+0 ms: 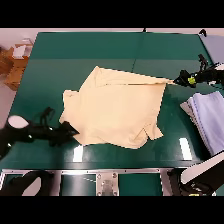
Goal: Fold the shirts.
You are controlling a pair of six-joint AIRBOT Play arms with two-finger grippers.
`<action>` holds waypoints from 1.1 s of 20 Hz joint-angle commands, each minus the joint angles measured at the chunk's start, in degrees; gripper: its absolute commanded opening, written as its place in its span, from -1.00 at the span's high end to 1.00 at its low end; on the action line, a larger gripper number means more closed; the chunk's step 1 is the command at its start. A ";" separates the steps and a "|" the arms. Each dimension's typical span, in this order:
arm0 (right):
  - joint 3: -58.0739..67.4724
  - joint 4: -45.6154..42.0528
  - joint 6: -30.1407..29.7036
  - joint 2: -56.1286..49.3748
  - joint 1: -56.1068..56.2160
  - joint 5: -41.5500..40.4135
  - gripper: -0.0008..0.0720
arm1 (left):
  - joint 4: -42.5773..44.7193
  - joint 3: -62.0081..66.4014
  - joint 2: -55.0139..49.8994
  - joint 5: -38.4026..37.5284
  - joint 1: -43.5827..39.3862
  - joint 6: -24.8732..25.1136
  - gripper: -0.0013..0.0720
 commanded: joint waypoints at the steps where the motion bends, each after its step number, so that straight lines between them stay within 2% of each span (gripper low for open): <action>1: 0.00 0.11 -0.15 -0.04 -0.02 0.07 0.95 | -7.93 -10.25 2.19 11.76 -7.69 -0.17 -0.38; 6: 0.00 0.11 -0.15 -0.04 -0.04 0.07 0.95 | -7.26 -10.25 2.01 17.11 -9.70 -1.73 -0.38; 10: -0.02 0.02 0.17 -0.02 -0.13 0.24 0.95 | -8.92 -10.23 0.76 25.49 -9.70 -1.64 -0.33; 12: -0.04 -1.05 3.26 0.02 -0.55 0.68 0.95 | -11.30 -9.42 -1.07 29.09 -9.70 2.21 0.86; 14: -0.09 -3.91 6.51 0.52 -1.55 4.17 0.95 | -8.07 -4.72 -2.16 32.76 -8.74 4.90 0.89; 15: -0.33 -6.10 7.78 0.96 -1.92 6.56 0.95 | -3.28 -0.87 -2.60 32.33 -6.38 4.74 0.89; 18: -7.41 -10.93 10.64 5.81 -2.10 9.97 0.96 | 10.97 14.16 -6.40 22.53 6.71 4.87 0.89; 20: -17.59 -11.54 11.65 12.52 -2.01 8.85 0.95 | 14.71 25.49 -11.74 16.24 14.03 10.14 0.89; 22: -30.58 -12.09 14.12 21.42 -1.62 6.73 0.95 | 14.64 35.15 -19.32 13.33 15.89 14.51 0.89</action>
